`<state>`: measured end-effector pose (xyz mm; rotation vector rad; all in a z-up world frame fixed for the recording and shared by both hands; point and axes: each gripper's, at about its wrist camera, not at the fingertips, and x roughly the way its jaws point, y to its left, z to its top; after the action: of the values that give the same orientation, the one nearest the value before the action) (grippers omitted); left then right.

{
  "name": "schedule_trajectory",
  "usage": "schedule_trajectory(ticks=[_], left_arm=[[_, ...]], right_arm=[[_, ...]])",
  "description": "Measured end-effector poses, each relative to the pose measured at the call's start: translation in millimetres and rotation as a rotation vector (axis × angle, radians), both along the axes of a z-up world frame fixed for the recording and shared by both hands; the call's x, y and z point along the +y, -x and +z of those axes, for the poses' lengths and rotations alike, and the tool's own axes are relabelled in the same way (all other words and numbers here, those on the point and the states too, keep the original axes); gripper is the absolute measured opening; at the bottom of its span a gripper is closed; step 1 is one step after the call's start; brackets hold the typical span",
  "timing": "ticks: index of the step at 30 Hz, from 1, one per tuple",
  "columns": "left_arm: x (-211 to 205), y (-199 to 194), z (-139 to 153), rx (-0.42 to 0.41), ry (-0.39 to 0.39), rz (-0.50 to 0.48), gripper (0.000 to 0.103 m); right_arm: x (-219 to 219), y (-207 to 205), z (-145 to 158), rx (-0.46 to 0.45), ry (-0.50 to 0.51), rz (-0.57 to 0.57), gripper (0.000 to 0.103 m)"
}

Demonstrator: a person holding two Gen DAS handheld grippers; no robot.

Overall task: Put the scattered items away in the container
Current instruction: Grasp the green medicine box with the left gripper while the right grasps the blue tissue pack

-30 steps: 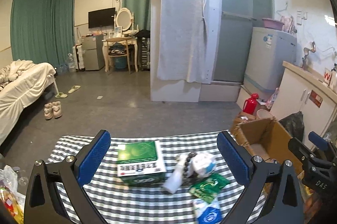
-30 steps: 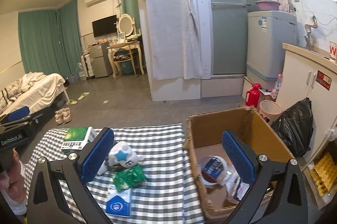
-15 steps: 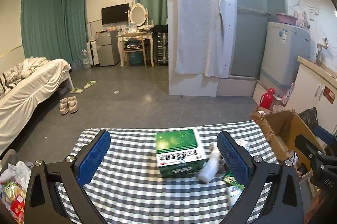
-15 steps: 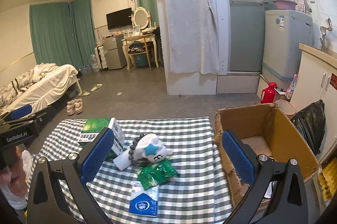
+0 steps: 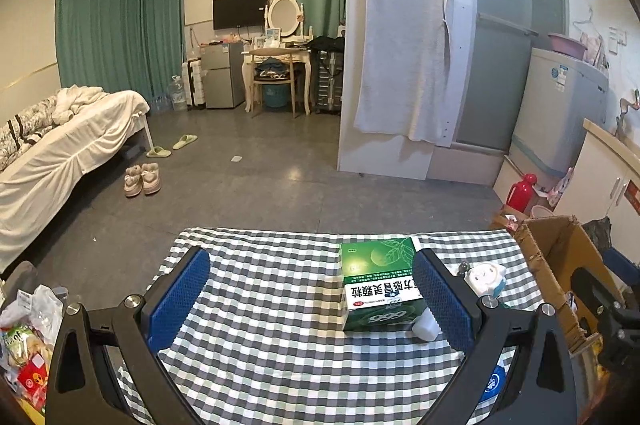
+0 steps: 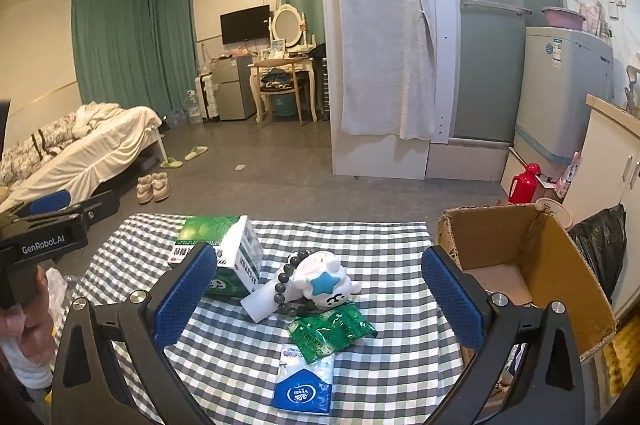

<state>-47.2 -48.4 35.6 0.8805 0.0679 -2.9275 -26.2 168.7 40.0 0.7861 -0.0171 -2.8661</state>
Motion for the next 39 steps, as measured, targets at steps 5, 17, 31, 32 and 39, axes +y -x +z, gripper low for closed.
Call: schedule_trajectory(ticks=[5,17,31,32,39], left_arm=[[7,5,-3,-0.014,0.001,-0.017,0.103],[20,21,-24,-0.075,0.003,-0.051,0.103],[25,37,-47,-0.160,-0.009,-0.082,0.103],[26,39,-50,-0.168,-0.012,-0.086,0.103],[42,64,-78,-0.257,-0.017,-0.136,0.103]], right_arm=[[-3,3,-7,-0.036,-0.025,0.008,0.103],[-10,19,-48,-0.221,-0.071,0.005,0.103],[-16,19,-72,-0.317,-0.097,0.003,0.103],[-16,19,-74,-0.326,-0.098,0.003,0.103],[-18,17,-96,-0.381,-0.101,0.009,0.103]])
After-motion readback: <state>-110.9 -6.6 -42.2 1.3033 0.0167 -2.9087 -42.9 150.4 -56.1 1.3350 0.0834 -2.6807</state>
